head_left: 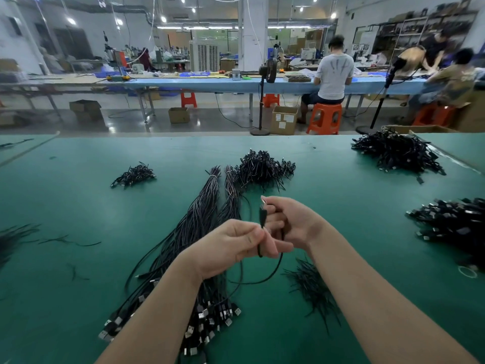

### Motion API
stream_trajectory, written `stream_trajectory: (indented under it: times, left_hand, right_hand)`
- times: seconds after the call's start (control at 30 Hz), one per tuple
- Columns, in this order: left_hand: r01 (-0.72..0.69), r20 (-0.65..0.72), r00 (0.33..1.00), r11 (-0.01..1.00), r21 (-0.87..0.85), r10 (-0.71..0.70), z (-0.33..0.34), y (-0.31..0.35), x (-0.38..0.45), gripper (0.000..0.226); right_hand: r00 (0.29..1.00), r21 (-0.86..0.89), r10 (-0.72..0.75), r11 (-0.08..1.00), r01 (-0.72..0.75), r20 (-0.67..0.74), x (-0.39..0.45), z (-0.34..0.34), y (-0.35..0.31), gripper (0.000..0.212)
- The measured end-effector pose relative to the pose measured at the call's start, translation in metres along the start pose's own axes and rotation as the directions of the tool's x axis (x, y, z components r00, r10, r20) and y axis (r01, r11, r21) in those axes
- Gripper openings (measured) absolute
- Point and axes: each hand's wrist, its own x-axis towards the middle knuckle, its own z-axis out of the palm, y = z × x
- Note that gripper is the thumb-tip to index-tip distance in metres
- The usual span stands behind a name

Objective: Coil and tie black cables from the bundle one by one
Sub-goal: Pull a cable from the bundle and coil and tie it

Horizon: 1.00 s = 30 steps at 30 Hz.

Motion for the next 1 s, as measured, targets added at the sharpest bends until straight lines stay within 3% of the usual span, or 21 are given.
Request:
stream_trajectory:
  times: [0.1, 0.17, 0.27, 0.4, 0.57, 0.67, 0.77, 0.83, 1.0]
  left_hand:
    - [0.091, -0.011, 0.996, 0.976, 0.199, -0.091, 0.008, -0.011, -0.001, 0.033]
    - [0.098, -0.034, 0.995, 0.966, 0.24, -0.093, 0.012, -0.024, -0.001, 0.037]
    - [0.028, -0.165, 0.986, 0.999, -0.022, -0.031, 0.019, -0.036, -0.006, 0.032]
    - [-0.136, -0.452, 0.892, 0.946, -0.295, -0.013, 0.015, -0.047, -0.007, 0.028]
    - [-0.244, -0.561, 0.828, 0.899, -0.362, -0.001, 0.01, -0.053, 0.001, 0.03]
    - [-0.223, -0.658, 0.753, 0.934, -0.28, -0.018, 0.001, -0.059, 0.005, 0.033]
    - [-0.286, -0.718, 0.694, 0.894, -0.345, -0.055, -0.005, -0.058, 0.011, 0.028]
    - [-0.325, -0.72, 0.692, 0.865, -0.381, -0.057, -0.01, -0.054, 0.012, 0.027]
    - [-0.302, -0.691, 0.716, 0.848, -0.435, -0.099, -0.018, -0.043, 0.014, 0.037]
  right_hand:
    - [1.0, -0.283, -0.006, 0.959, 0.007, 0.005, 0.002, 0.016, -0.006, 0.045]
    - [0.999, -0.46, -0.049, 0.887, 0.04, -0.007, 0.002, 0.027, -0.008, 0.037]
    - [0.989, -0.545, -0.141, 0.833, 0.099, -0.036, -0.004, 0.038, -0.014, 0.033]
    - [0.972, -0.604, -0.232, 0.781, 0.159, -0.044, -0.015, 0.047, -0.02, 0.035]
    - [0.938, -0.854, -0.343, 0.475, 0.212, 0.042, -0.023, 0.066, -0.013, 0.043]
    - [0.923, -0.928, -0.378, 0.314, 0.202, 0.073, -0.025, 0.071, -0.013, 0.046]
    - [0.927, -0.977, -0.361, 0.137, 0.161, 0.103, -0.025, 0.071, -0.008, 0.046]
    - [0.924, -0.976, -0.365, 0.132, 0.171, 0.113, -0.023, 0.07, -0.004, 0.044]
    - [0.907, -0.902, -0.408, 0.344, 0.259, 0.105, -0.019, 0.058, 0.0, 0.043]
